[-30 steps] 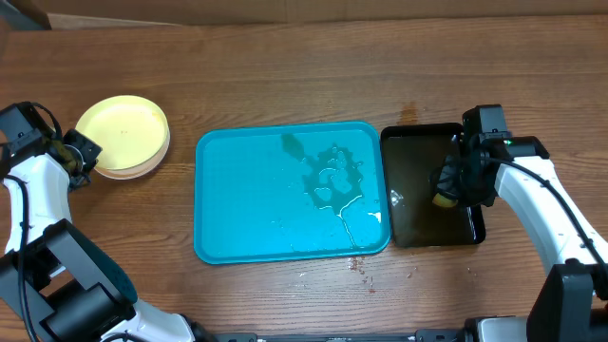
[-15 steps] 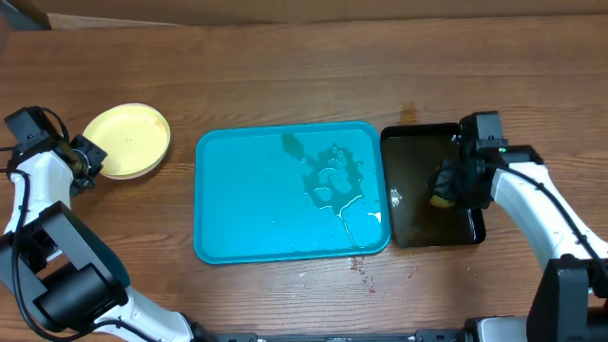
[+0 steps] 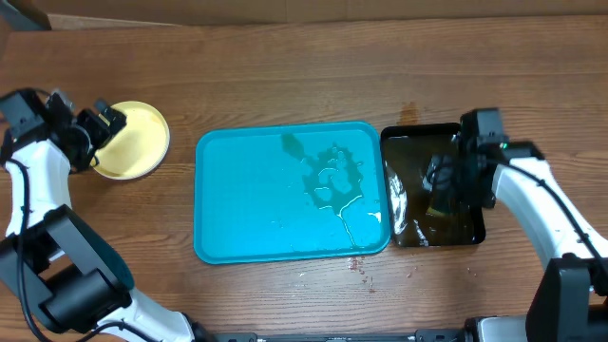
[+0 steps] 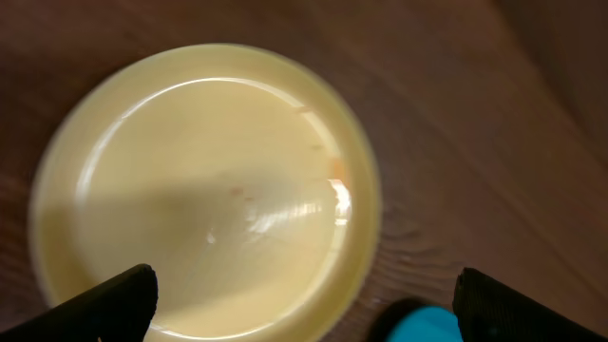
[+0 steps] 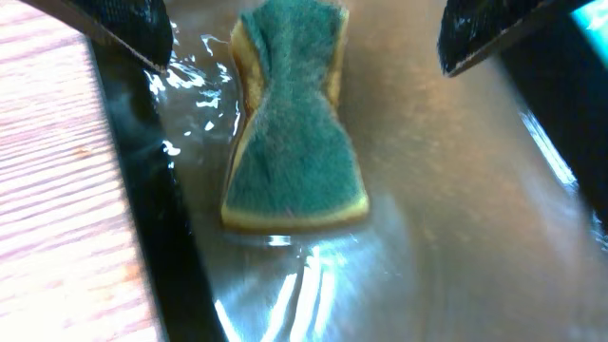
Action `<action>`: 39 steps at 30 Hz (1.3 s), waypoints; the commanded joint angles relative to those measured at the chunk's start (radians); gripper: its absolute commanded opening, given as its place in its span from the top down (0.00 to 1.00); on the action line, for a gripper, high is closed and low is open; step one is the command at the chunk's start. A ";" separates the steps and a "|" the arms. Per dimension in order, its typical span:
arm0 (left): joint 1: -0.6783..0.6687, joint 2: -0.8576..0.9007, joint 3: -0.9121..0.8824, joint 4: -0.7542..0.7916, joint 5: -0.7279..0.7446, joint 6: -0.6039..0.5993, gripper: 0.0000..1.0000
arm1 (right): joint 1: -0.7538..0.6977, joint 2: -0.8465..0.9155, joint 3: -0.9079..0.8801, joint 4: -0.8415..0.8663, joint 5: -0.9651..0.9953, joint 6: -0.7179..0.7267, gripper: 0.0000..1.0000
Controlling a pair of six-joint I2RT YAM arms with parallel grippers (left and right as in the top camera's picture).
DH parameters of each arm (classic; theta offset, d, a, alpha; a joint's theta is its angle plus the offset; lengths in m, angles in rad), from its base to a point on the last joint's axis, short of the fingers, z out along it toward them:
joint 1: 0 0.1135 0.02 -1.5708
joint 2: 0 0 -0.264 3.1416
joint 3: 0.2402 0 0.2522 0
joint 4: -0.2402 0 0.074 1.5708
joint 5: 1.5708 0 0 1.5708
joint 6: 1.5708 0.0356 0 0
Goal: Clean dirty plates on tray and stack at the side
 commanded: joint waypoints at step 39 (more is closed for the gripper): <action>-0.657 -0.214 0.069 -0.191 0.190 0.030 0.00 | -0.001 -0.375 0.246 -0.064 0.006 -0.023 0.00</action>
